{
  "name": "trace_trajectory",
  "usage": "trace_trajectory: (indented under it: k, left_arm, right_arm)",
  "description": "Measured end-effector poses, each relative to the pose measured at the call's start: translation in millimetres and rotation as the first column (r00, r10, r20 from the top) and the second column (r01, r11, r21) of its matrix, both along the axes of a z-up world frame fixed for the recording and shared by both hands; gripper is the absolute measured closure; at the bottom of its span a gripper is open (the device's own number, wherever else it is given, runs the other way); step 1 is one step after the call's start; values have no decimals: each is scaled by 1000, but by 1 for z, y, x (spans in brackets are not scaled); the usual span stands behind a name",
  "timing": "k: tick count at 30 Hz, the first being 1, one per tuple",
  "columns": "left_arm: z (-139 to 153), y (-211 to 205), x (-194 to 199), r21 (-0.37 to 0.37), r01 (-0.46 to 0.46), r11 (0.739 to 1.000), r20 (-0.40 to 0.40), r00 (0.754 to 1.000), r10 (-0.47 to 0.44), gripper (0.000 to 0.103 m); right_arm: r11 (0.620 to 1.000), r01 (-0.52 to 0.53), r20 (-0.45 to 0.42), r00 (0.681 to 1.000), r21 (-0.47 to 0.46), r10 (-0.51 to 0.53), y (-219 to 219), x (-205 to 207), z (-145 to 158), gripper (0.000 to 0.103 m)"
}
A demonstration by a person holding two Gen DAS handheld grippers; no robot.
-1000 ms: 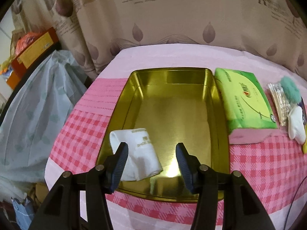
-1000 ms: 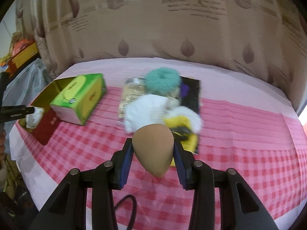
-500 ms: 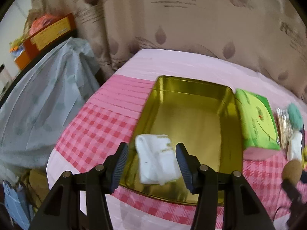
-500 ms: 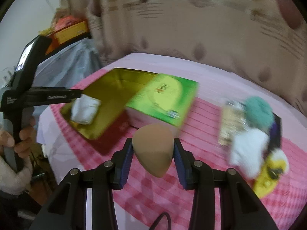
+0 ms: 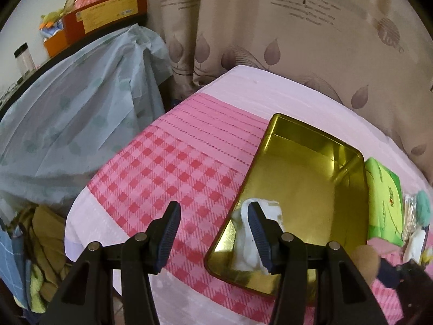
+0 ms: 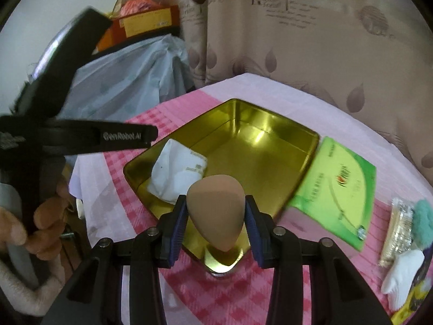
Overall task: Organize soft objects
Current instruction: 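Carry the beige sponge into the gold tin and open the right gripper, then return the right gripper to the pile and grasp the yellow plush toy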
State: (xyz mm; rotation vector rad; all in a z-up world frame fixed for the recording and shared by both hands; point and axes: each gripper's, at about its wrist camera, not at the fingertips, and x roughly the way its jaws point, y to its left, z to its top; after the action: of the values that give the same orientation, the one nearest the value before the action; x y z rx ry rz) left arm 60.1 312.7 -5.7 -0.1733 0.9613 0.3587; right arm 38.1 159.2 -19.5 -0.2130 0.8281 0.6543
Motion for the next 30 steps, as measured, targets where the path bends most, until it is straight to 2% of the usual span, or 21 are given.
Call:
trace_trajectory:
  k: [15,17,19,22,26,30]
  left_arm:
    - [-3,1,2,-19,-7,1000,-6,1000,6,50]
    - [-3,1,2,-20,-4,1000,-5,1000,4,50]
    - [-4,0,3,-21,-1,1000,-8,1000,1,50]
    - [-5,-2,3,-18,3,1000,-11,1000,-3,50]
    - [-4,-2,2,-19,8,1000,-4,1000,-8,50]
    - [-4,-4,2,-22,14,1000,-9,1000,-14,50]
  right_arm:
    - [998,-25,-47,999,-51,23,22,7,-24,62]
    - [999,-24,-47,999,-49,22,23,8,-24,59]
    - [999,-20,-40,999,-42,19,23,7,-22,46]
    - [999,-12,-23,1000,-36,11,21,5,-18,44]
    - [1000,15,-11,1000,-2,-15,6,2,-8,44]
    - [997,72,14,997,28,-73,-26,-3,6,44]
